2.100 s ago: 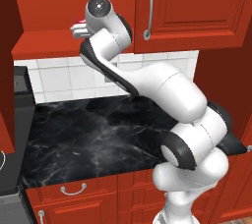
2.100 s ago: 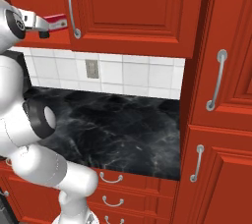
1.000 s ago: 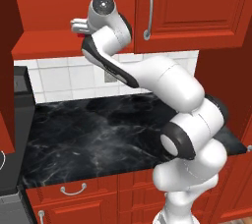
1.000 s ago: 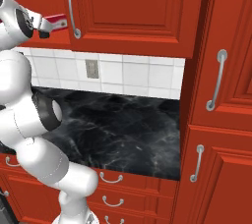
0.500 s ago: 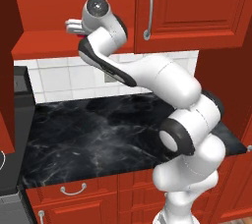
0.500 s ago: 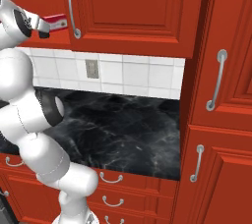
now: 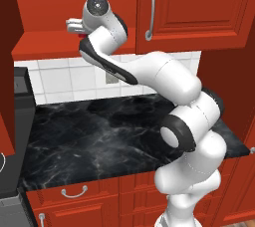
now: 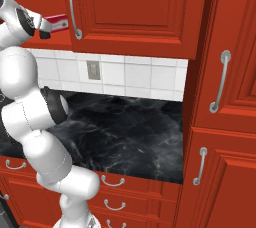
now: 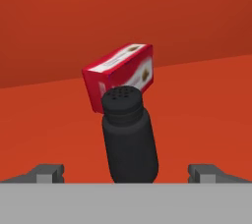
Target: The dining table condiment station is running low on shaker. Refill the condiment station by opening the cabinet and taking the shaker from the cabinet and placing it on the dining table.
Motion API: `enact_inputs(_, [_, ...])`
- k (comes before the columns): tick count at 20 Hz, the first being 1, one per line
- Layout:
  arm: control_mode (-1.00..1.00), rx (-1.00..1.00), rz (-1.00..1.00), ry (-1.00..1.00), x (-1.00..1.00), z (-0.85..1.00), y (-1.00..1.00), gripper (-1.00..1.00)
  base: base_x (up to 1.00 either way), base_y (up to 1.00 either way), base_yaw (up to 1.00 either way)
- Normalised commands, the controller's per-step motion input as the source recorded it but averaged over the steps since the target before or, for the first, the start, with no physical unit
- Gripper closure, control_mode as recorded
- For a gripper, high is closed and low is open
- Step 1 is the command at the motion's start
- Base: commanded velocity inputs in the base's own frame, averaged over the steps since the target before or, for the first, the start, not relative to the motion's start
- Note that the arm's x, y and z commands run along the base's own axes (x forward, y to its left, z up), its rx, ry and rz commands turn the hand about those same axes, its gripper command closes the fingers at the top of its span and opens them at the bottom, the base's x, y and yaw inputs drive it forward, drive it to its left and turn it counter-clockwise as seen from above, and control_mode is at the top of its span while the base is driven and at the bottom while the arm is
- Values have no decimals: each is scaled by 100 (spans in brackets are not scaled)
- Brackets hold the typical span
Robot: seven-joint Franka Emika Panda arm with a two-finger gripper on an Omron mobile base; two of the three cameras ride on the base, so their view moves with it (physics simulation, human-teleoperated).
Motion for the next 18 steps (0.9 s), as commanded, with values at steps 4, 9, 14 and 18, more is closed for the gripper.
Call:
enact_inputs(4, [-100, 0, 0, 0, 13, -1, 0, -100, 0, 0, 0])
enact_inputs(9, [-100, 0, 0, 0, 12, -1, 0, -100, 0, 0, 0])
enact_inputs(14, [-100, 0, 0, 0, 13, -3, 0, -100, 0, 0, 0])
enact_inputs(18, [-100, 0, 0, 0, 14, -4, 0, -100, 0, 0, 0])
